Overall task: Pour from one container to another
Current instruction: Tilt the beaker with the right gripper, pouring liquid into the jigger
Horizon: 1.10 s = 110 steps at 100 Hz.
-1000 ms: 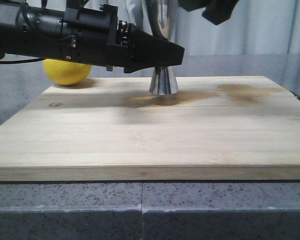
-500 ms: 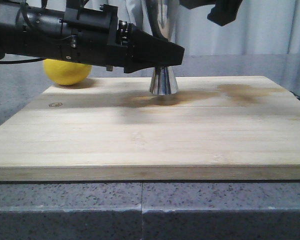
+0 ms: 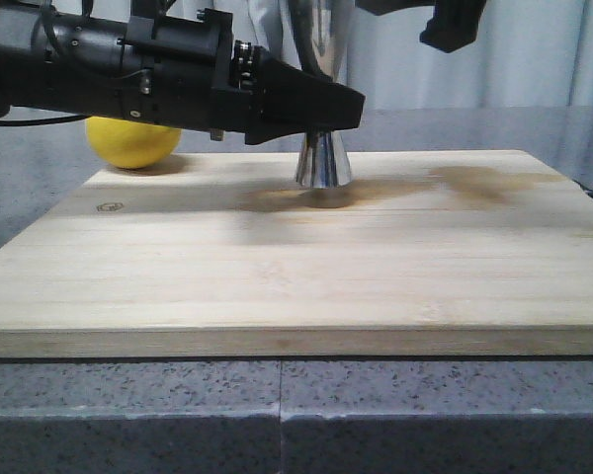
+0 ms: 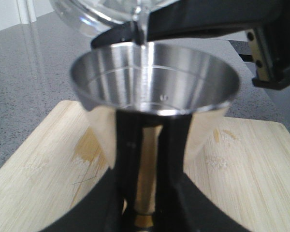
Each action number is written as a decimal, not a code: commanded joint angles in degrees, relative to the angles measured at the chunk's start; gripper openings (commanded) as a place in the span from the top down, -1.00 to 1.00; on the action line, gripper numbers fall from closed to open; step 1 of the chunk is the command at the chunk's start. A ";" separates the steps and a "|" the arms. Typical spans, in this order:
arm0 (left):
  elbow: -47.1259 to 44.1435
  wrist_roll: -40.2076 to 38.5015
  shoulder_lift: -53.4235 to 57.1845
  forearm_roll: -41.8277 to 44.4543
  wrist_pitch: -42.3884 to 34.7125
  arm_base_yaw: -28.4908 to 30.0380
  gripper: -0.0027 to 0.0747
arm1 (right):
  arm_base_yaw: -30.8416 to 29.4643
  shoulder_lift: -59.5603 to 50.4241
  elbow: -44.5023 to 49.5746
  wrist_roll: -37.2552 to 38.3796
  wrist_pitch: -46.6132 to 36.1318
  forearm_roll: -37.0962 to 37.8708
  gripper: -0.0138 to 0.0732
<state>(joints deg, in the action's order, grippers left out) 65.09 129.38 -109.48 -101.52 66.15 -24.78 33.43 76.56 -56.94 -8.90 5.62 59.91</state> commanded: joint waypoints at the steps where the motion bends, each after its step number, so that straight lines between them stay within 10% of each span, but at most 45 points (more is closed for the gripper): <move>1: 1.57 -0.32 2.60 -4.07 6.17 -0.46 0.77 | 0.04 -1.67 -2.12 -0.19 -2.54 2.22 0.04; 110: 1.57 -0.32 2.60 -4.07 6.17 -0.46 0.77 | 0.04 -1.67 -2.12 -0.19 -2.54 13.94 0.04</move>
<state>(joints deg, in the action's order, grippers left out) 65.09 129.38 -109.48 -101.42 66.15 -24.78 33.43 76.56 -56.94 -9.00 4.57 71.84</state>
